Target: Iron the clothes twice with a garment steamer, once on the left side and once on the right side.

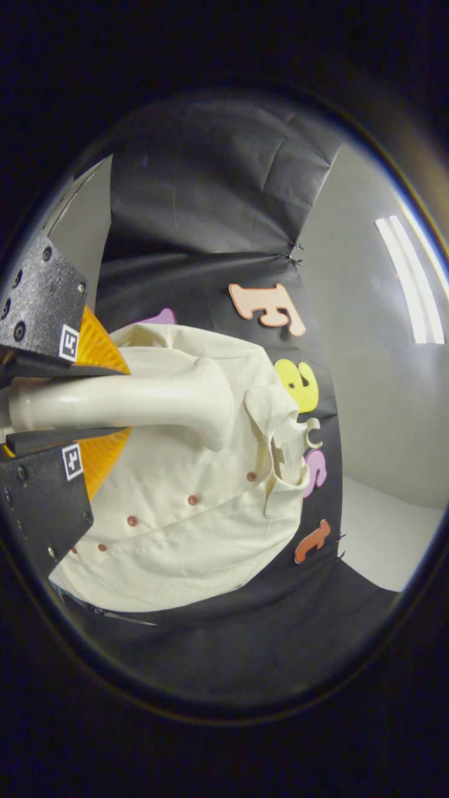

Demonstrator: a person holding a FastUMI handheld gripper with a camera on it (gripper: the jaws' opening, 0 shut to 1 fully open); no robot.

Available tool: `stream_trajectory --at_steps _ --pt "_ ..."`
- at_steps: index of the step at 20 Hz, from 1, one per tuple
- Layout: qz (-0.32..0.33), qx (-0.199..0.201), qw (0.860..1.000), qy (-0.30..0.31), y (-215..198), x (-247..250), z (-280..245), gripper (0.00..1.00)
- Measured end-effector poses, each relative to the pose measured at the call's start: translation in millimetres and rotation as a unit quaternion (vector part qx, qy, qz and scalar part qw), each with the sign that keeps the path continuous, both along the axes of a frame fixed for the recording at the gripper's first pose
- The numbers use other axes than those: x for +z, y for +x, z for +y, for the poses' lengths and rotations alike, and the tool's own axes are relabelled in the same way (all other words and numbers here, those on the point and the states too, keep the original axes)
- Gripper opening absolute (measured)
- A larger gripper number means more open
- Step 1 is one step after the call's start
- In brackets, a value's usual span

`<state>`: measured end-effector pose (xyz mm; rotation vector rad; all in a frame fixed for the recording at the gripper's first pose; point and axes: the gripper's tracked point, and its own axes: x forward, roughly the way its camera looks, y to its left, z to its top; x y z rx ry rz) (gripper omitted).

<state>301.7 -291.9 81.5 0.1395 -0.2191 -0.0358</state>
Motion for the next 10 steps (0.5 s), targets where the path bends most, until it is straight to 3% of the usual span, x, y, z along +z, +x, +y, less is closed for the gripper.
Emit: stream_trajectory --at_steps 5,10 --pt "0.014 0.013 0.999 0.047 -1.9 -32.2 -9.9 0.33" --pt "0.044 0.004 0.998 0.043 -19.0 -69.6 -13.3 0.33"
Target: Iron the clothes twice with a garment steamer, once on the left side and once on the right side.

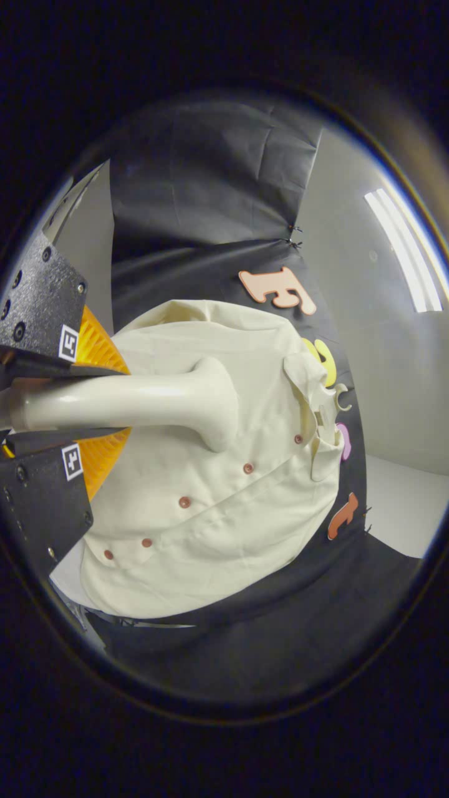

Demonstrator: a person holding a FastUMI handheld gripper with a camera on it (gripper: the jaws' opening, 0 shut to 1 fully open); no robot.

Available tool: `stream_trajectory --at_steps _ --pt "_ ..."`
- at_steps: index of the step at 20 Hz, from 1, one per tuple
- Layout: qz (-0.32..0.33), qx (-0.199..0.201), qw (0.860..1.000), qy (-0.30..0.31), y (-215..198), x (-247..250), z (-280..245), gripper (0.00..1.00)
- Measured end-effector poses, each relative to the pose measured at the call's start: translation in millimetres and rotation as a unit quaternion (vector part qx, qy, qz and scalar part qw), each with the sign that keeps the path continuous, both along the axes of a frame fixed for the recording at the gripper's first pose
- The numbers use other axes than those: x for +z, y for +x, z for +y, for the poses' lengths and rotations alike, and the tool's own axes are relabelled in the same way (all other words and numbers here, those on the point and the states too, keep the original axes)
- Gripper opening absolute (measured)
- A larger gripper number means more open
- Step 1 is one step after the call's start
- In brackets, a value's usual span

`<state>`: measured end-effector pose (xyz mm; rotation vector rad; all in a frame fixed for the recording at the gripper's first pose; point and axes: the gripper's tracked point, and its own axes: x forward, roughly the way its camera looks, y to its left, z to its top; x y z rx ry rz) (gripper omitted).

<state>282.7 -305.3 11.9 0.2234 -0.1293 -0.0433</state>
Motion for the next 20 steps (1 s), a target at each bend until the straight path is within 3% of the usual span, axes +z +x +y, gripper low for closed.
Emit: stream_trajectory --at_steps 10,20 --pt "0.061 -0.004 0.997 0.046 -32.4 -100.9 1.0 0.34" --pt "0.096 -0.008 0.991 0.094 -54.6 -165.6 -0.2 0.34"
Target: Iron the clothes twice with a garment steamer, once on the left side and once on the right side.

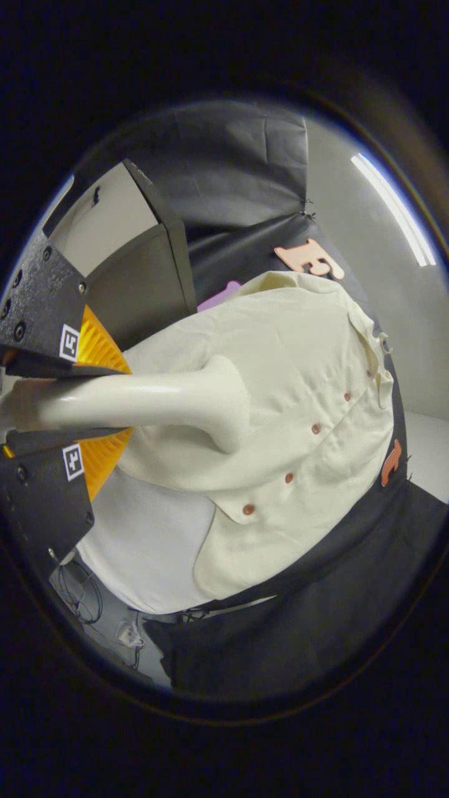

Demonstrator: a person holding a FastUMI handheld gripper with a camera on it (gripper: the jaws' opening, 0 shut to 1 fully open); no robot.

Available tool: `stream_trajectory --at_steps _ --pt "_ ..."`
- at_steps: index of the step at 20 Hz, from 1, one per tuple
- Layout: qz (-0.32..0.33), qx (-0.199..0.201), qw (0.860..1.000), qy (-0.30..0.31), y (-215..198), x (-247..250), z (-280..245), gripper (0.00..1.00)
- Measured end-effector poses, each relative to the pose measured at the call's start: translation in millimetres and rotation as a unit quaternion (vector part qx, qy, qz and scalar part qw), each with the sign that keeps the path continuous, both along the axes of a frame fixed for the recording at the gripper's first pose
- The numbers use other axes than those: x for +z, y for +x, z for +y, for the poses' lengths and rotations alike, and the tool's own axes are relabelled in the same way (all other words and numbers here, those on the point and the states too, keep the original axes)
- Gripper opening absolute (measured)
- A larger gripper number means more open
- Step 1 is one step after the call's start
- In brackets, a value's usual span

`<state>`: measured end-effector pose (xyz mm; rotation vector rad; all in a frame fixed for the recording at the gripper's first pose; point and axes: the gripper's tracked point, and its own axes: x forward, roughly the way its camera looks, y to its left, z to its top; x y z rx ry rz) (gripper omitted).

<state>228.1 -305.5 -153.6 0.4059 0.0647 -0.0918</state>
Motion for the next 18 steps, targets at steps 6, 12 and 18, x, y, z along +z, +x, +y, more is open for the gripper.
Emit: stream_trajectory --at_steps 6,12,18 --pt "0.025 -0.008 0.999 0.023 -17.9 -34.9 -0.1 0.33" --pt "0.016 -0.014 0.999 0.044 -43.1 -25.2 -6.1 0.33" --pt "-0.021 -0.021 1.000 -0.005 -51.4 57.7 -27.9 0.33"
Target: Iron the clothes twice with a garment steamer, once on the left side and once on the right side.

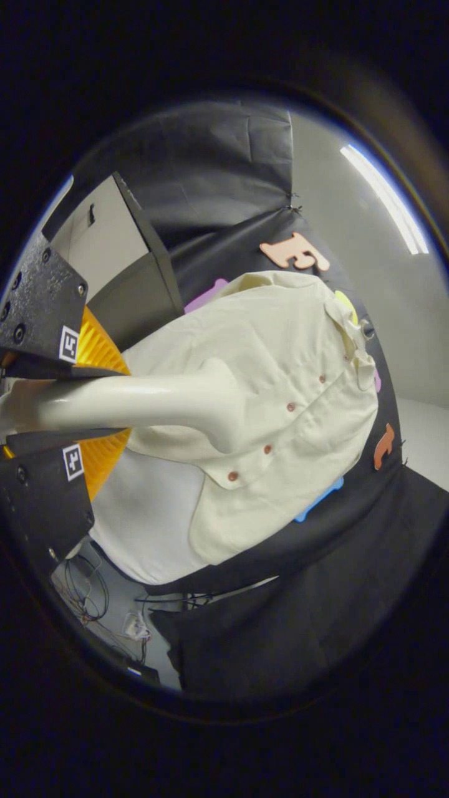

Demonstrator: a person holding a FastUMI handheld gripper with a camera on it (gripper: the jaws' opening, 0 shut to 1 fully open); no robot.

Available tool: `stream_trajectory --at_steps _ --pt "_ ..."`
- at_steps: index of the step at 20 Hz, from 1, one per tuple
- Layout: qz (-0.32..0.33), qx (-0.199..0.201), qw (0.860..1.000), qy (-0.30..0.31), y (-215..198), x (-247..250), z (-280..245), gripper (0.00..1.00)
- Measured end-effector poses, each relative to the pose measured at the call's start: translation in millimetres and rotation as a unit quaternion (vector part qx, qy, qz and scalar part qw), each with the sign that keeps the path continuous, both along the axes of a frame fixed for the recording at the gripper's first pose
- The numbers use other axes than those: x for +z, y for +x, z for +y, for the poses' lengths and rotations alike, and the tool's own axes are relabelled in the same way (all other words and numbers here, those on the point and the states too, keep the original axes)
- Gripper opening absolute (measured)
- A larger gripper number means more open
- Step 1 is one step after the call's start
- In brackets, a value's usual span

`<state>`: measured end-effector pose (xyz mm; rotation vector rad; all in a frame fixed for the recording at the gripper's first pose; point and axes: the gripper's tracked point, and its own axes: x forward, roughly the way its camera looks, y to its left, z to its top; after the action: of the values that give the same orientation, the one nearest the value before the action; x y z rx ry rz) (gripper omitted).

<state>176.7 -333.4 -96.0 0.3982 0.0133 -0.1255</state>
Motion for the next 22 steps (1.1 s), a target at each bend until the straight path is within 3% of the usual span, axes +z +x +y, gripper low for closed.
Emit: stream_trajectory --at_steps 9,22 --pt "-0.037 -0.019 0.996 -0.078 21.0 109.2 -55.9 0.32" --pt "-0.123 -0.049 0.991 -0.031 121.3 232.3 -130.0 0.32"
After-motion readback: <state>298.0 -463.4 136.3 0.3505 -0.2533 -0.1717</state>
